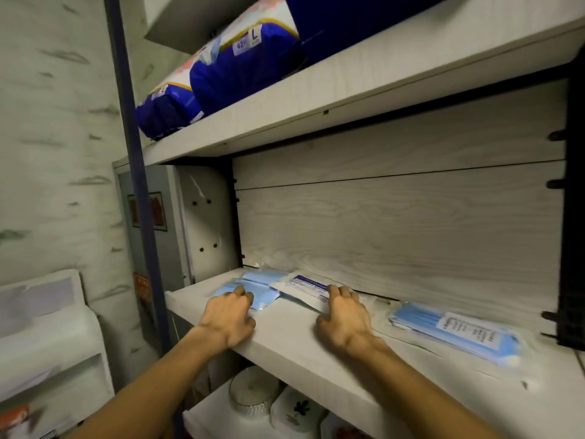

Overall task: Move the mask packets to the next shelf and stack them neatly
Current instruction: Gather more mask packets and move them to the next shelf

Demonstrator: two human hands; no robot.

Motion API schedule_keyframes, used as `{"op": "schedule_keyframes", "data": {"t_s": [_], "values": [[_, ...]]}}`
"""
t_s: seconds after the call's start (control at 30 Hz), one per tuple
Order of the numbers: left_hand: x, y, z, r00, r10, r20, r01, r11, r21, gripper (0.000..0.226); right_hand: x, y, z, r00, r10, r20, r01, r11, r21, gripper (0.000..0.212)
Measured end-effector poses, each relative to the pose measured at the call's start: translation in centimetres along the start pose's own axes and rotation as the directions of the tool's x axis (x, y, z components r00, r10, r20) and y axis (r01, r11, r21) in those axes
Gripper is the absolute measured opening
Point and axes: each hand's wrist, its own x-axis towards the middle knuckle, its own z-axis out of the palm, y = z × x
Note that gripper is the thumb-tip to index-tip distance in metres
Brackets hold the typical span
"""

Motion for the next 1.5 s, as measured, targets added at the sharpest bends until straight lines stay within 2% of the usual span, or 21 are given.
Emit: {"op": "schedule_keyframes", "data": {"t_s": [0.13, 0.33, 0.5, 0.67, 0.77, 0.83, 0.9, 0.97, 1.03, 1.07, 1.13, 1.27, 1.37, 1.5], "values": [[3.7, -1.8, 2.0, 0.999, -0.002, 0.042, -0.001, 0.999, 0.051, 0.045, 2.7, 0.2, 1.2, 0.998, 0.053, 0.028, -0.052, 0.998, -0.029, 0.06], [8.9, -4.3, 5.8, 0.997, 0.018, 0.072, -0.024, 0.996, 0.082, 0.067, 5.6, -0.1, 3.1, 0.99, 0.112, 0.083, -0.11, 0.994, -0.027, 0.072], [12.7, -6.0, 9.0, 0.996, 0.077, 0.042, -0.078, 0.997, 0.028, 0.069, 6.8, -0.3, 3.9, 0.993, 0.121, 0.007, -0.118, 0.979, -0.167, 0.054], [14.9, -7.0, 11.0, 0.977, 0.212, 0.014, -0.211, 0.977, -0.011, 0.056, 7.2, 0.1, 3.7, 0.991, 0.122, -0.057, -0.131, 0.972, -0.195, 0.037], [15.4, -7.6, 11.7, 0.968, 0.232, -0.097, -0.239, 0.969, -0.066, 0.046, 7.0, 0.7, 3.5, 0.99, 0.12, -0.068, -0.125, 0.989, -0.083, 0.037], [15.5, -8.0, 11.8, 0.957, 0.181, -0.228, -0.228, 0.954, -0.197, 0.038, 6.7, 1.3, 2.9, 0.986, 0.116, -0.119, -0.116, 0.993, 0.007, 0.029], [15.5, -8.2, 11.3, 0.919, 0.136, -0.37, -0.255, 0.921, -0.295, 0.032, 6.2, 1.5, 2.1, 0.969, 0.127, -0.211, -0.108, 0.989, 0.101, 0.027], [15.3, -8.1, 10.2, 0.874, 0.12, -0.471, -0.295, 0.901, -0.319, 0.03, 5.3, 1.2, 1.1, 0.945, 0.155, -0.287, -0.106, 0.978, 0.177, 0.034], [15.1, -7.5, 8.6, 0.856, 0.067, -0.512, -0.288, 0.885, -0.366, 0.031, 4.3, 0.9, 0.0, 0.913, 0.196, -0.359, -0.114, 0.965, 0.237, 0.038], [14.8, -7.1, 7.6, 0.855, 0.019, -0.519, -0.272, 0.868, -0.416, 0.031, 3.9, 0.8, -0.7, 0.894, 0.216, -0.393, -0.113, 0.957, 0.268, 0.031], [14.5, -5.9, 5.7, 0.877, -0.1, -0.469, -0.217, 0.789, -0.575, 0.028, 2.8, 0.7, -2.1, 0.856, 0.253, -0.451, -0.104, 0.939, 0.329, 0.012], [12.5, -2.8, 2.4, 0.923, -0.162, -0.35, -0.249, 0.444, -0.861, 0.031, -0.4, 0.6, -5.1, 0.806, 0.294, -0.513, -0.061, 0.904, 0.423, 0.007], [10.4, -0.4, 0.1, 0.932, -0.166, -0.323, -0.282, 0.227, -0.932, 0.037, -3.6, 0.4, -6.9, 0.792, 0.327, -0.515, -0.03, 0.864, 0.502, 0.02], [6.0, 3.2, -3.5, 0.942, -0.175, -0.287, -0.289, 0.013, -0.957, 0.033, -9.2, 0.3, -9.3, 0.764, 0.36, -0.535, 0.036, 0.804, 0.594, 0.015]]}}
